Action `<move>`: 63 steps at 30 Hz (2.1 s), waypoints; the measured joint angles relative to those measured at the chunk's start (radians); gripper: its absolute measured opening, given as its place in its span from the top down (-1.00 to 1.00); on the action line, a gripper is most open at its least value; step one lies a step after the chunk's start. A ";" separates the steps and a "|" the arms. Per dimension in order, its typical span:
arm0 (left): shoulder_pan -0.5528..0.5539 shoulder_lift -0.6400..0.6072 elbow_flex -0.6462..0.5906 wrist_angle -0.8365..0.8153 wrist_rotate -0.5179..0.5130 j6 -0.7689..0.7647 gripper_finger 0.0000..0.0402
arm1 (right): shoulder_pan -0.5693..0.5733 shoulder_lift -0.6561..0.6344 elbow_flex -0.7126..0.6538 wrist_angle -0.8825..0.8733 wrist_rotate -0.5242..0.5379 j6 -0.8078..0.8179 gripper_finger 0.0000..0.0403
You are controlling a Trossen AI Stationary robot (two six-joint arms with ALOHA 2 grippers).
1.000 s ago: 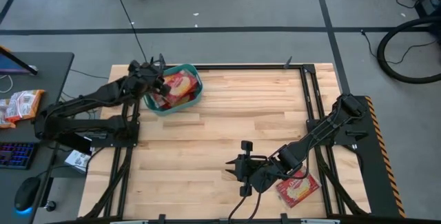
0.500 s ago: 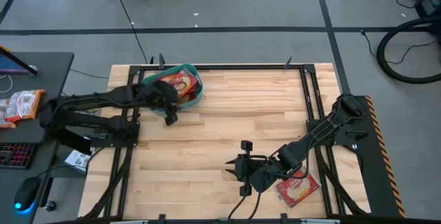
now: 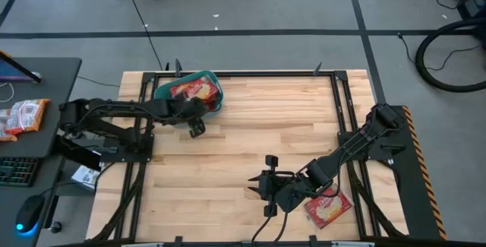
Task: Sort popcorn bags into baskets
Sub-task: Put the left popcorn bag into the bin, then put the popcorn bag into the bin
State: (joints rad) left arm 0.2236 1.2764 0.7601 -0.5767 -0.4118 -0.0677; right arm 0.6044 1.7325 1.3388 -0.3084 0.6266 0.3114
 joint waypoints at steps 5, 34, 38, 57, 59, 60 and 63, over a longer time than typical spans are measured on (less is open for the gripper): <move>0.044 0.007 0.000 -0.030 -0.143 -0.015 0.24 | 0.000 0.000 0.000 0.000 0.000 0.000 0.48; -0.342 -0.164 0.000 0.237 0.161 -0.005 0.24 | 0.075 0.133 0.000 -0.469 -0.640 0.310 0.48; -0.381 -0.164 0.000 0.299 0.159 0.009 0.24 | 0.110 0.133 0.000 -0.584 -0.690 0.431 0.48; -0.396 -0.167 0.000 0.351 0.151 0.027 0.24 | 0.290 0.137 -0.005 -0.833 -0.805 0.870 0.58; -0.396 -0.167 0.000 0.357 0.151 0.026 0.24 | 0.302 0.145 -0.027 -0.825 -0.827 0.872 0.61; -0.398 -0.167 0.000 0.363 0.151 0.025 0.24 | 0.306 0.147 -0.047 -0.812 -0.853 0.872 0.63; -0.402 -0.167 0.000 0.364 0.151 0.023 0.24 | 0.311 0.147 -0.101 -0.789 -0.929 0.875 0.69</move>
State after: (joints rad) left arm -0.1789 1.1095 0.7605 -0.2126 -0.2606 -0.0443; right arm 0.9150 1.8797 1.2377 -1.0970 -0.3023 1.1864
